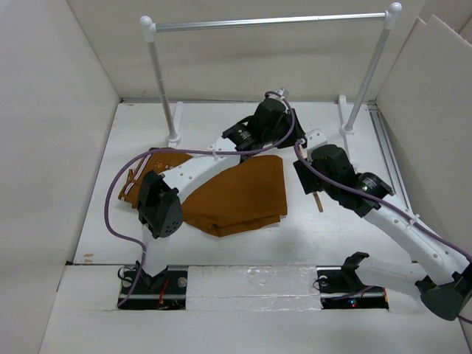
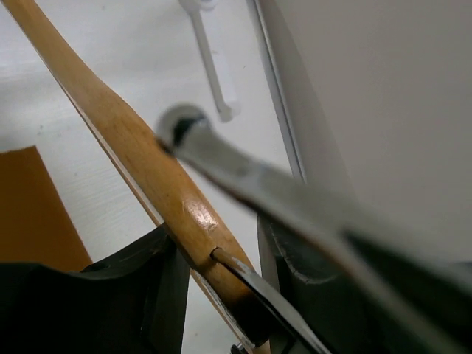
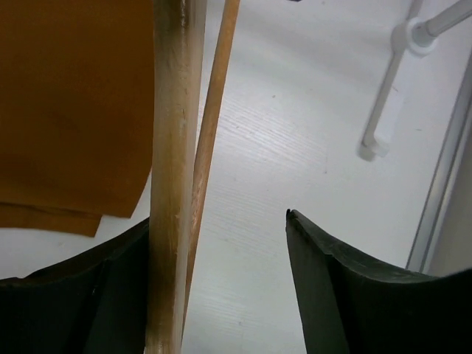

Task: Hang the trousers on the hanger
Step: Pick up the hanger from the clothesline, then place the trousers on the hanger.

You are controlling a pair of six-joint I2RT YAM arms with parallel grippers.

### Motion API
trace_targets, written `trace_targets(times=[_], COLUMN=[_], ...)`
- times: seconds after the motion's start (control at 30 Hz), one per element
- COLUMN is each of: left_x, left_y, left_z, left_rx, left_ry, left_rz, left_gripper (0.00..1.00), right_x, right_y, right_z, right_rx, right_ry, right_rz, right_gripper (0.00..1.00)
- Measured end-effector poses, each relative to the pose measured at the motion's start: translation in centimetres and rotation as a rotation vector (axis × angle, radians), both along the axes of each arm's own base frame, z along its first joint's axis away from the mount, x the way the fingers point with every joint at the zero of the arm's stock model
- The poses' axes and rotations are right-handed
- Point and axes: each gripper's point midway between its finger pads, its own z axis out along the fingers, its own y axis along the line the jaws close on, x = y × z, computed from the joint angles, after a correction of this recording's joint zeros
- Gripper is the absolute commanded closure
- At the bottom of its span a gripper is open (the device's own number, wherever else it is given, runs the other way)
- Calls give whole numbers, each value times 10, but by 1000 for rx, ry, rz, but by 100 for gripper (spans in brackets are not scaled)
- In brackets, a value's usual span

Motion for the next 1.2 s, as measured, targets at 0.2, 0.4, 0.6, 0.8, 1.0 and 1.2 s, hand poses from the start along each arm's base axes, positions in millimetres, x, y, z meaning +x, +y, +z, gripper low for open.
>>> trace_targets(times=[0.2, 0.4, 0.6, 0.8, 1.0, 1.2], left_x=[-21, -32, -37, -43, -51, -64], left_y=[14, 28, 41, 59, 65, 63], left_z=[-17, -9, -41, -85, -111, -130], left_rx=[-44, -159, -169, -54, -46, -75], left_ry=[60, 37, 67, 102, 132, 178], left_rz=[3, 21, 38, 26, 13, 27], left_gripper=[100, 100, 100, 100, 100, 100], right_x=[-25, -34, -42, -48, -48, -36], right_y=[11, 22, 35, 50, 58, 53], right_z=[2, 7, -15, -5, 18, -25], right_rx=[147, 323, 443, 527, 552, 566], right_ry=[35, 62, 161, 185, 136, 187], right_rz=[117, 230, 340, 512, 622, 524], right_gripper=[25, 29, 19, 18, 59, 100])
